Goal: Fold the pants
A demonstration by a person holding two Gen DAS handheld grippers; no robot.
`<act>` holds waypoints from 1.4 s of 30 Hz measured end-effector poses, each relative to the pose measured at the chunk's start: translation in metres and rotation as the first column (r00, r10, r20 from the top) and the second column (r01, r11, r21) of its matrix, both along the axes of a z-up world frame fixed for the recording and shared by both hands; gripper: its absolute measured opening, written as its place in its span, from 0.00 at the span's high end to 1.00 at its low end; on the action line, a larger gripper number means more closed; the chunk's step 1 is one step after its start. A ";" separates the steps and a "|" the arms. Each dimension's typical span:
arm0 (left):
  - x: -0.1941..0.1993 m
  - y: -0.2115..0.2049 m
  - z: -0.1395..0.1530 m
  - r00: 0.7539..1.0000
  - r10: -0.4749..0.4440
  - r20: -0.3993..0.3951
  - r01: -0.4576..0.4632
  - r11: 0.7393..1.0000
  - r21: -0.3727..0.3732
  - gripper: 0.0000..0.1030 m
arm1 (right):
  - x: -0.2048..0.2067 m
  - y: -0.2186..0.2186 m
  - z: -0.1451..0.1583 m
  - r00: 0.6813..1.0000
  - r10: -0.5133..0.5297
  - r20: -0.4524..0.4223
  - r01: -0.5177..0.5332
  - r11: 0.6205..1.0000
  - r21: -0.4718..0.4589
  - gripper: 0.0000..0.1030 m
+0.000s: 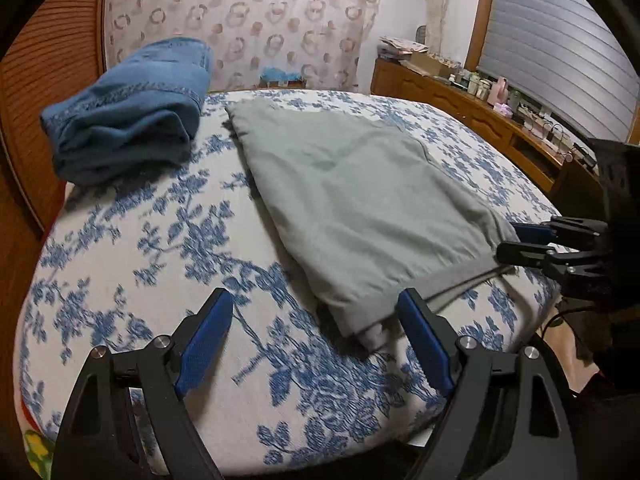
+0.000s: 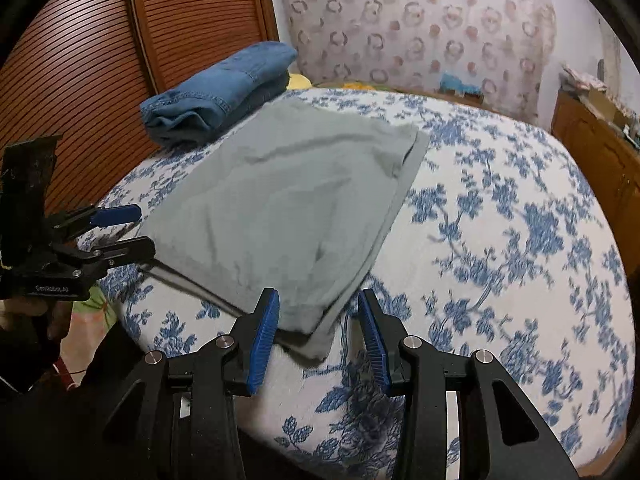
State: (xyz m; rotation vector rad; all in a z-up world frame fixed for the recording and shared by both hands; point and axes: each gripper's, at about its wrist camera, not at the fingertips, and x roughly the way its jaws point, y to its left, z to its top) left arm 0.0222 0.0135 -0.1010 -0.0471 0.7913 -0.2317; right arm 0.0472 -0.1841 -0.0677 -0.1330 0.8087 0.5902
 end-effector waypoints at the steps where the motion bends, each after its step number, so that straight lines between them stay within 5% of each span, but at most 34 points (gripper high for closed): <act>1: -0.002 -0.002 0.000 1.000 0.000 0.008 0.000 1.000 0.008 0.17 | 0.001 0.000 -0.002 1.000 0.000 -0.005 0.000 1.000 0.002 0.59; 7: -0.008 -0.009 0.000 1.000 -0.017 0.019 0.017 1.000 0.011 0.32 | 0.003 0.001 -0.003 1.000 0.001 -0.002 -0.001 1.000 0.010 0.59; 14: -0.011 -0.018 0.001 0.998 -0.058 0.026 0.058 0.998 0.009 0.68 | 0.001 0.004 -0.003 0.999 0.034 0.011 -0.034 0.999 0.015 0.83; 19: -0.014 -0.023 0.007 0.995 -0.076 0.063 0.075 0.997 0.022 0.85 | 0.001 -0.001 0.001 0.999 0.047 0.018 -0.048 0.998 0.040 0.89; 42: -0.041 -0.025 0.089 0.954 -0.098 0.282 0.102 0.995 0.001 0.87 | -0.029 -0.030 0.057 0.984 0.077 0.159 -0.102 0.983 0.155 0.92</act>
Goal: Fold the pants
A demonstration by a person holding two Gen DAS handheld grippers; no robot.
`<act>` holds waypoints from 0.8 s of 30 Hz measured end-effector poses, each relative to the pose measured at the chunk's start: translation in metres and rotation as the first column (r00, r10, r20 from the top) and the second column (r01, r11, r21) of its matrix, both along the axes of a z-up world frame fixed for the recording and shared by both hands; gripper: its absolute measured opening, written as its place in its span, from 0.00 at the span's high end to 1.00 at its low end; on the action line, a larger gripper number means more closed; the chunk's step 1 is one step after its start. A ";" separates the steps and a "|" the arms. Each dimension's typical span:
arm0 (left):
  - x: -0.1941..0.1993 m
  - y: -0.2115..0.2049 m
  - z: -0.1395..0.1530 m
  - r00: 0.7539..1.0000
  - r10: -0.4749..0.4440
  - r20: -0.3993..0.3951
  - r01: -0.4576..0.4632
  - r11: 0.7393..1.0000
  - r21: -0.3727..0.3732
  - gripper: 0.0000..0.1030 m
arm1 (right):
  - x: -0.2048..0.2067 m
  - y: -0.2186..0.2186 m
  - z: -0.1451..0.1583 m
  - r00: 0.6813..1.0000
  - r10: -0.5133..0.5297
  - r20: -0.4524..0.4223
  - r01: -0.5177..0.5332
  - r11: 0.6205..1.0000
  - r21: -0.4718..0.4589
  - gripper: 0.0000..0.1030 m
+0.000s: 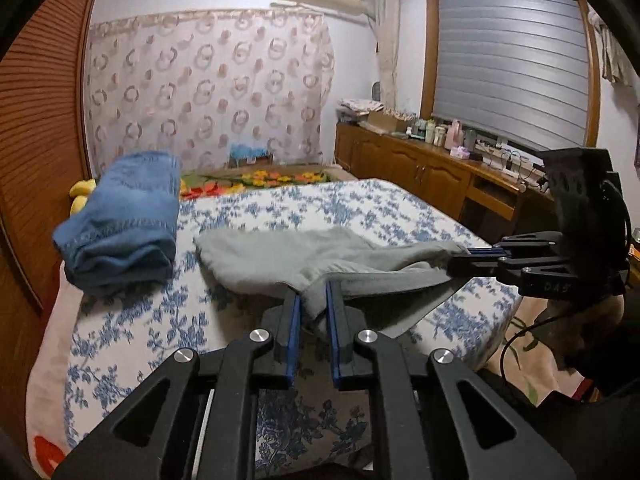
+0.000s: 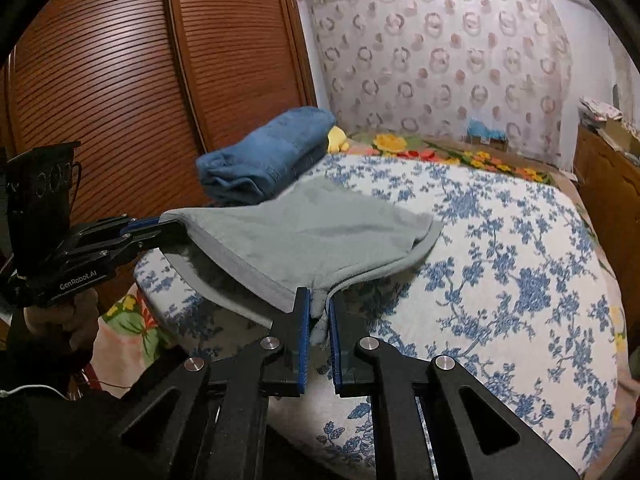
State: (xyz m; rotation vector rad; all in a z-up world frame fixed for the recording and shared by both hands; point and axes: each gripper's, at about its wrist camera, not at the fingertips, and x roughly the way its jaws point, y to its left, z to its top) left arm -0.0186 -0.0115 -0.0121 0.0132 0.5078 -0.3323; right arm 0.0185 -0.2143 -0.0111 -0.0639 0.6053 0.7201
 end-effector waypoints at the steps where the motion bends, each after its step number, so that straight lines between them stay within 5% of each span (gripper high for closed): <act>1: -0.002 -0.001 0.004 1.000 -0.003 0.009 0.003 1.000 0.002 0.87 | -0.001 -0.001 0.001 1.000 0.000 0.003 0.000 1.000 0.004 0.92; 11: -0.012 -0.007 0.023 0.998 -0.027 0.052 0.027 1.000 0.003 0.87 | -0.011 -0.015 0.013 0.999 0.000 0.038 -0.001 0.999 0.042 0.92; 24: 0.051 0.001 0.003 0.999 0.032 -0.005 -0.032 0.999 0.016 0.87 | 0.051 0.019 0.001 0.999 -0.037 0.031 0.038 0.999 -0.032 0.92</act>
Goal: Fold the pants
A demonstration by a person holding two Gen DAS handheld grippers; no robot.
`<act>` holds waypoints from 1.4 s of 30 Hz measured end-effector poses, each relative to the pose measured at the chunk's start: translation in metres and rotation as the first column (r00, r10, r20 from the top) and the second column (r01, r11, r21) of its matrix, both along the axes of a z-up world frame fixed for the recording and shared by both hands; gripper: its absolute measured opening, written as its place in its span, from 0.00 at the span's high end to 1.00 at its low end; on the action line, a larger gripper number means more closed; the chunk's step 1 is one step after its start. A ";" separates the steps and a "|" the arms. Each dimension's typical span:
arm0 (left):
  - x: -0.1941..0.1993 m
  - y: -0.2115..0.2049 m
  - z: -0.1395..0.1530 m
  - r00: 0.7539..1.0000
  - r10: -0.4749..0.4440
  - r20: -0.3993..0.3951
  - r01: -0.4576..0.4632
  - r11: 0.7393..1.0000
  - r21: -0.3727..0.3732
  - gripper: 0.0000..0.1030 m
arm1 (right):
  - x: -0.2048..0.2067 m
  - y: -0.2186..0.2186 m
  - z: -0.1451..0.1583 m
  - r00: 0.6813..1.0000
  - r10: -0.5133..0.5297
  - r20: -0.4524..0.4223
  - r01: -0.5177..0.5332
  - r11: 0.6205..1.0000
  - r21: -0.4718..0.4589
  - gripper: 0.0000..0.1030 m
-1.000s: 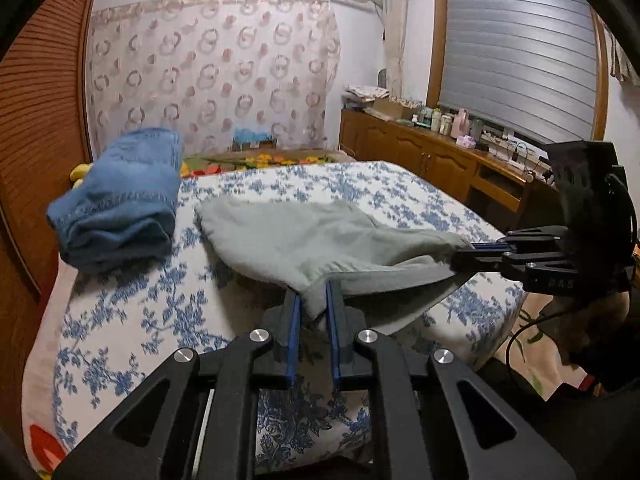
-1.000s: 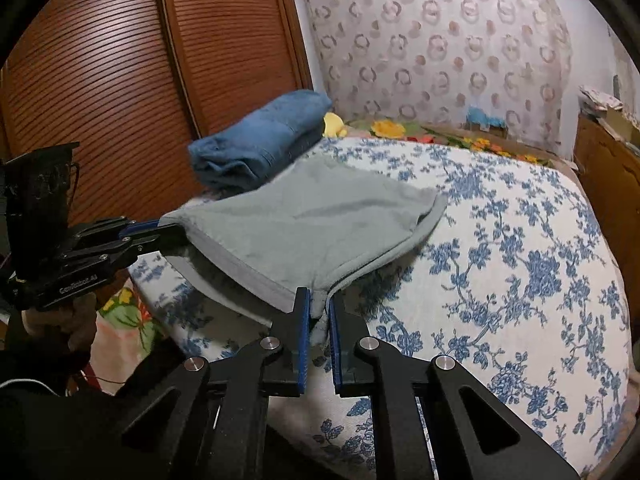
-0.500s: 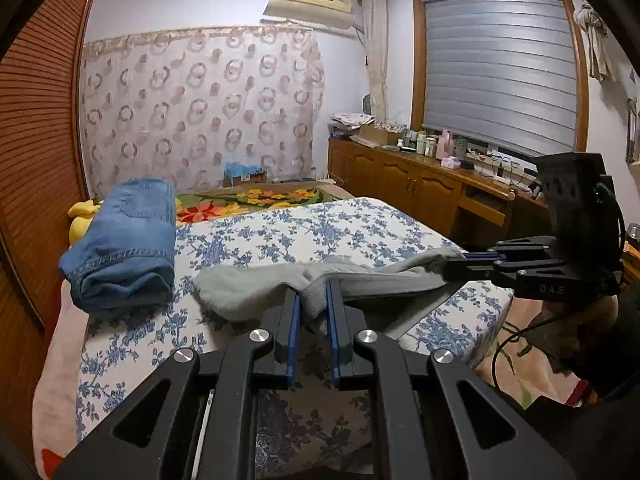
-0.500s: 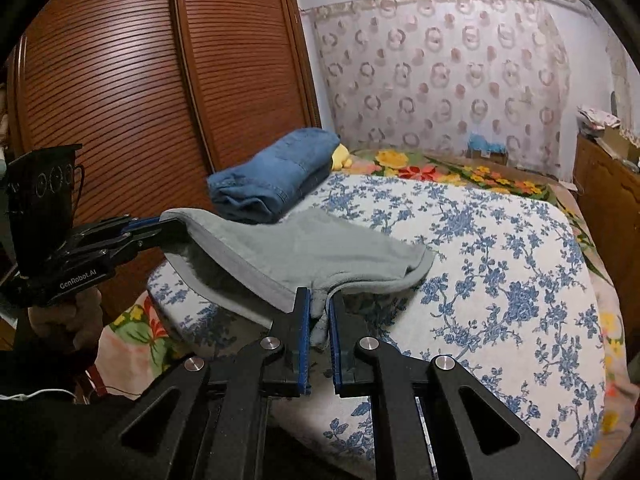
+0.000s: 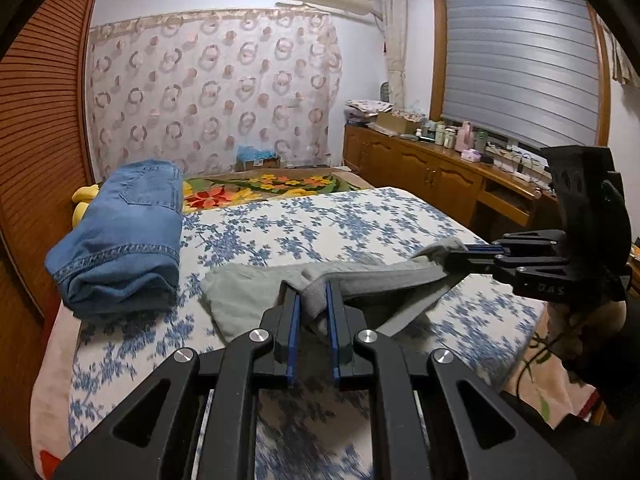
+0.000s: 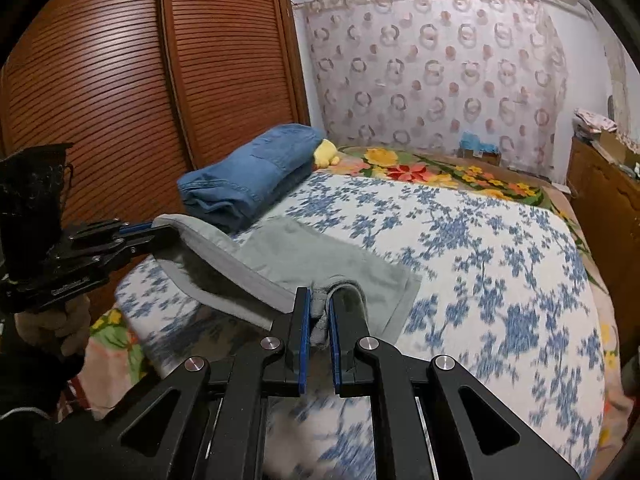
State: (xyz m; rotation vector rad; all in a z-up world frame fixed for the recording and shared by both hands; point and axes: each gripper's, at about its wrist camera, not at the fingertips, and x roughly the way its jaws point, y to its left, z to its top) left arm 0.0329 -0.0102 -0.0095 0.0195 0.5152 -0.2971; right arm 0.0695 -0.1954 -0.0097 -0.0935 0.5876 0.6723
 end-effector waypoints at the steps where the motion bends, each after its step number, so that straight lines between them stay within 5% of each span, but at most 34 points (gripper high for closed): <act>1: 0.005 0.001 0.000 1.000 0.004 -0.002 -0.004 1.000 0.003 0.87 | 0.007 0.004 0.000 1.000 -0.001 -0.003 0.001 1.000 -0.006 0.92; 22: 0.057 0.011 -0.025 0.995 0.057 -0.077 -0.055 0.998 0.030 0.84 | 0.085 0.050 -0.033 0.997 -0.056 -0.061 0.051 0.995 -0.087 0.92; 29: 0.052 0.015 -0.023 0.995 0.065 -0.070 -0.064 0.998 0.020 0.66 | 0.095 0.056 -0.041 0.995 -0.063 -0.073 0.056 0.993 -0.102 0.92; 37: 0.049 0.015 -0.041 0.993 0.033 -0.114 -0.030 0.999 0.027 0.28 | 0.098 0.057 -0.044 0.995 -0.066 -0.072 0.058 0.993 -0.103 0.92; 42: 0.053 0.016 -0.055 0.985 0.062 -0.159 -0.055 0.997 0.050 0.28 | 0.097 0.054 -0.041 0.996 -0.066 -0.060 0.060 0.994 -0.087 0.92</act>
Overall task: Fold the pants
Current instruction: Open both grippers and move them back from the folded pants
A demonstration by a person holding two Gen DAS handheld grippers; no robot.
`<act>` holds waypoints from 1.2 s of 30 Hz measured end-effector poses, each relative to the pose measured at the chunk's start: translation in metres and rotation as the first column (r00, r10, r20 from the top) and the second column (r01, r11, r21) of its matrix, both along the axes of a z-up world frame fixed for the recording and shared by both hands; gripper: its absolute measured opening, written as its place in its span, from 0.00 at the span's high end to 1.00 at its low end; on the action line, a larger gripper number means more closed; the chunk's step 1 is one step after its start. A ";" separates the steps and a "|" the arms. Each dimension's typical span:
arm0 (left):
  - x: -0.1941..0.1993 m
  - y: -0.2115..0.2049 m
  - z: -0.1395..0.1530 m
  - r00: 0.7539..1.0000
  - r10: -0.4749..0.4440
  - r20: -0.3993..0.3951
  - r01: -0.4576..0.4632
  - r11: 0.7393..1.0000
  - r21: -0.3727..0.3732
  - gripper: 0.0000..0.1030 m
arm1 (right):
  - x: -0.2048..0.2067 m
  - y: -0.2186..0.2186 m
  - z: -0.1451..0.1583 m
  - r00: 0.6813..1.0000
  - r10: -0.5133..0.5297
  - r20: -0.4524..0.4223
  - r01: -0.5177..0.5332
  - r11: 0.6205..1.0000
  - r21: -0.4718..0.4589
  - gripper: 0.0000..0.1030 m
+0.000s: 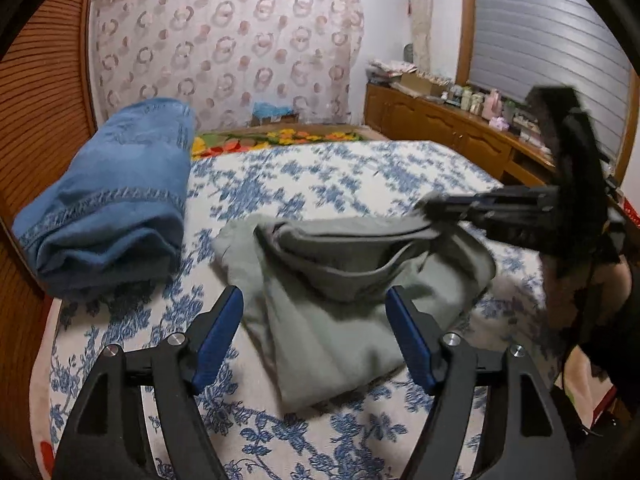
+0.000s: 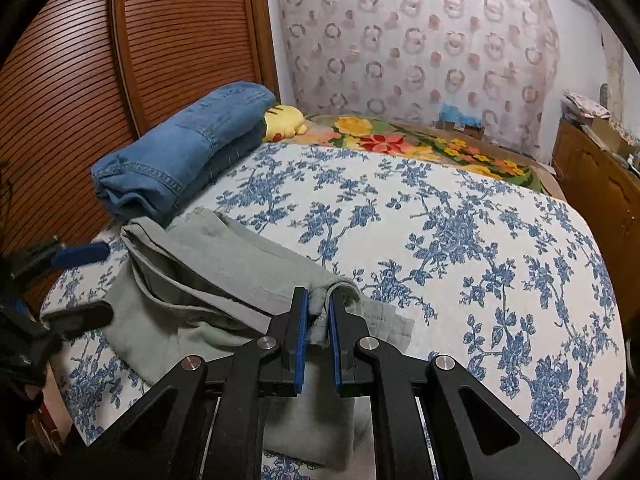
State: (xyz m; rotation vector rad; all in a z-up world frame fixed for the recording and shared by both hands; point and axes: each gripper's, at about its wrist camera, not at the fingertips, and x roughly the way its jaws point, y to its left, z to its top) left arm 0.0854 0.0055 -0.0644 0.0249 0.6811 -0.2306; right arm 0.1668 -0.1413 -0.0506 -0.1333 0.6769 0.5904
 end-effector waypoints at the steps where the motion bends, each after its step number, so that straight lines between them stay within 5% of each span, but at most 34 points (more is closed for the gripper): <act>1: 0.001 0.001 -0.002 1.000 0.006 -0.010 -0.006 1.000 0.002 0.28 | -0.001 -0.001 0.002 1.000 -0.001 0.006 0.001 1.000 0.002 0.91; 3: 0.005 0.003 -0.005 1.000 0.018 -0.025 -0.018 1.000 0.003 0.28 | -0.003 -0.003 0.004 1.000 -0.013 0.024 0.013 1.000 0.000 0.81; 8: 0.019 0.006 -0.005 0.999 0.033 -0.041 -0.032 0.999 0.008 0.28 | -0.011 -0.013 0.010 0.999 -0.013 0.051 0.012 1.000 0.003 0.76; 27: 0.070 0.017 -0.021 0.983 0.126 -0.132 -0.119 0.991 0.055 0.28 | 0.016 -0.011 -0.004 0.999 0.004 -0.051 -0.007 0.998 -0.064 0.76; 36: 0.049 0.015 -0.008 0.991 0.091 -0.098 -0.091 0.996 0.011 0.28 | -0.004 -0.029 0.002 0.998 0.019 -0.057 -0.022 0.999 -0.046 0.76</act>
